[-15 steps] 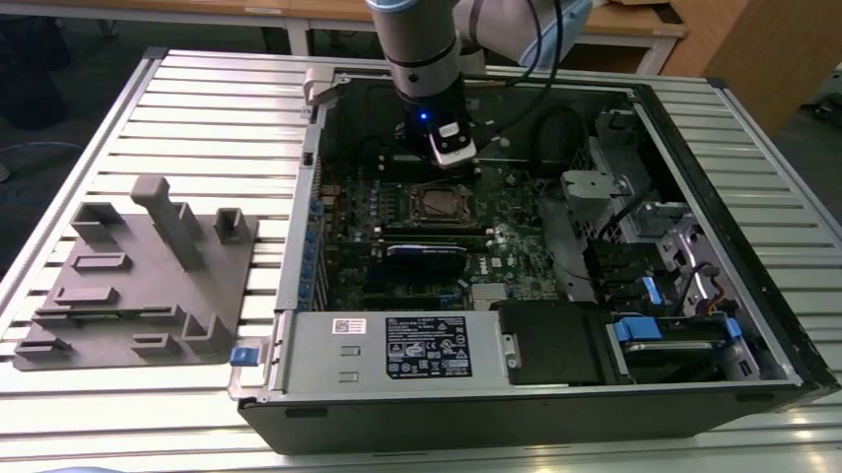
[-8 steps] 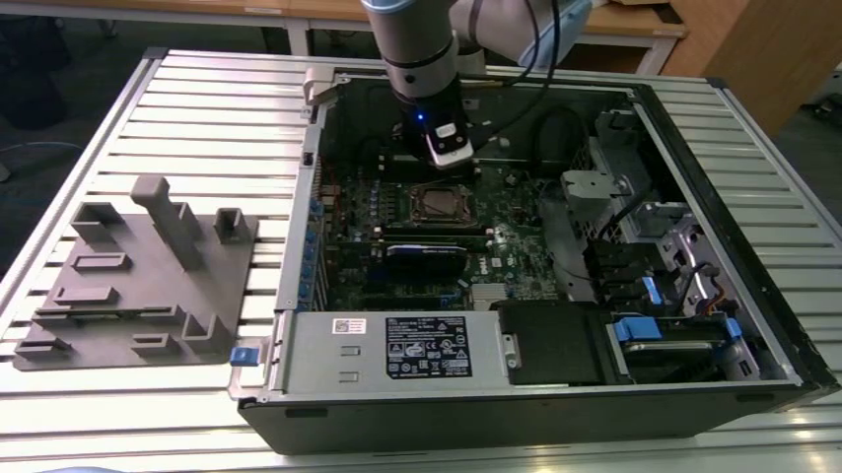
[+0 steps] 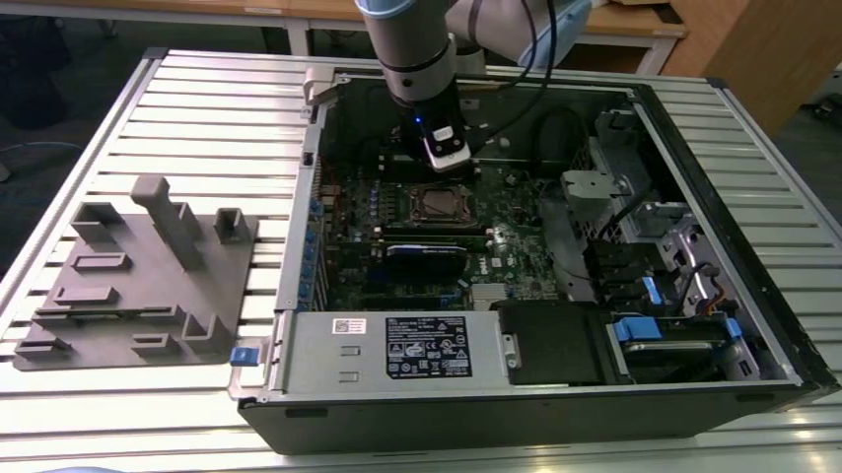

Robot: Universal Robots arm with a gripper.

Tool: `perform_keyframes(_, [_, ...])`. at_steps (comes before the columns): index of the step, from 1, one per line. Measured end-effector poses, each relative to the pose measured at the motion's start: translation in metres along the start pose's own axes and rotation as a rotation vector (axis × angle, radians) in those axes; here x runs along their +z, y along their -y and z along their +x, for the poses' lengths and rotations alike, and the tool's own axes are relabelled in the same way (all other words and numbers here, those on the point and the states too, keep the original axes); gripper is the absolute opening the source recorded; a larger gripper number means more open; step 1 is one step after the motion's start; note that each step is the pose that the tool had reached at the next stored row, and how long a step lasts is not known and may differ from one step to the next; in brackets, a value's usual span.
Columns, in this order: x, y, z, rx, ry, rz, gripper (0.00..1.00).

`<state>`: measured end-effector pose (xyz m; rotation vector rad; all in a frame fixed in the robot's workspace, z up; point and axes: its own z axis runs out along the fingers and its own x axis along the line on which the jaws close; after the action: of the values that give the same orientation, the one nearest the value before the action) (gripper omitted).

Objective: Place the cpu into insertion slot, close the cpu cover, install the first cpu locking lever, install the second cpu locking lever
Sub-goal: 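Install the first cpu locking lever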

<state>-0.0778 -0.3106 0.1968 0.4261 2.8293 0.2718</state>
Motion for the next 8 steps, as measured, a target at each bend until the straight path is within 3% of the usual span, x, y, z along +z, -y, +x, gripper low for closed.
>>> perform_keyframes(8, [0.0009,0.0002,0.0002,0.0,0.0011,-0.0005,0.11])
